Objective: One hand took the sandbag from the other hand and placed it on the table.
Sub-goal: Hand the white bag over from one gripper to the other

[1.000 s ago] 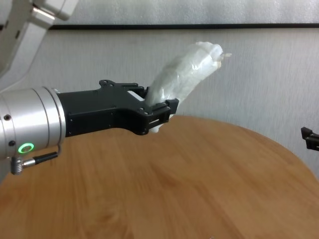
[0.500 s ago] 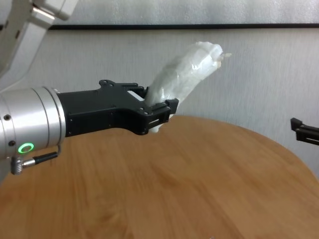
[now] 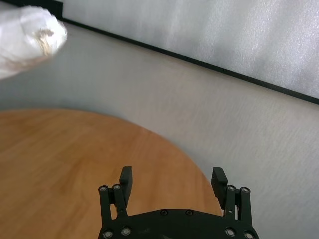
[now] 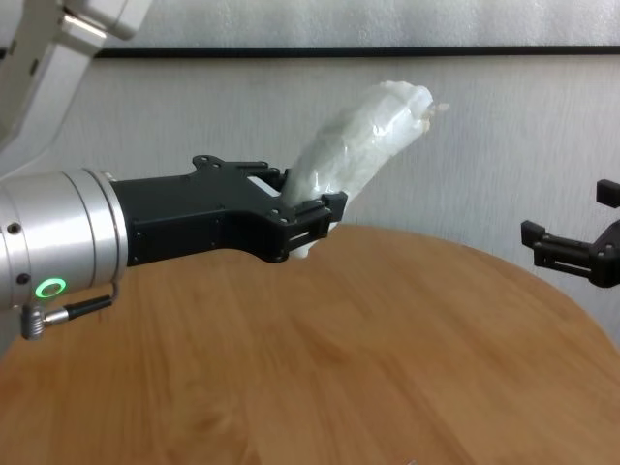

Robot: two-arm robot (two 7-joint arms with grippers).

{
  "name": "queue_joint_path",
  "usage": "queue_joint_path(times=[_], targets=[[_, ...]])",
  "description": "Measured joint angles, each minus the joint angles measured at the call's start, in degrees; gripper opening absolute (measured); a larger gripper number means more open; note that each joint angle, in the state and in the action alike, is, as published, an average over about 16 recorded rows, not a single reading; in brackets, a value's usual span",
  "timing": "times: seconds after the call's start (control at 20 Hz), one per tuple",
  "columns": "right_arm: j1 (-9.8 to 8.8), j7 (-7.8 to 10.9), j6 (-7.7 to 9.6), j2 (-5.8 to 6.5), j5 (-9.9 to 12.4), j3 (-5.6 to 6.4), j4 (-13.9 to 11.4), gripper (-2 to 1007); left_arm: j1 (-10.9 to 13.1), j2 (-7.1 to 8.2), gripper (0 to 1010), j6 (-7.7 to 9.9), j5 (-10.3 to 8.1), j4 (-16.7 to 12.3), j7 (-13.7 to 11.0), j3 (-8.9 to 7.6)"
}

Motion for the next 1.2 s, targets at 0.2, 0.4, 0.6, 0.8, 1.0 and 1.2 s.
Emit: queue_joint_path(times=[0.2,0.4,0.6,0.8,1.0,1.2], targets=[[-0.7,4.28,-1.13,-0.26,4.6,1.61,-0.5,1001,0.0,0.0,411,0.0,0.0,0.0,0.0,0.0],[-1.68,9.56,-1.98,-0.33,10.7,3.67,-1.1,1001,0.0,0.0,411,0.0,0.0,0.0,0.0,0.0],[-2.59,14.85,-1.91,-0.32,17.1,5.52,-1.6,1001,0.0,0.0,411,0.0,0.0,0.0,0.0,0.0],[-3.19,19.87,0.08,-0.34,23.1,6.87,-2.0,1001,0.0,0.0,411,0.0,0.0,0.0,0.0,0.0],[-3.31,23.89,3.32,-0.46,28.1,7.55,-2.3,1001,0.0,0.0,411,0.0,0.0,0.0,0.0,0.0],[-2.99,26.77,6.93,-0.64,32.0,7.61,-2.5,1001,0.0,0.0,411,0.0,0.0,0.0,0.0,0.0]])
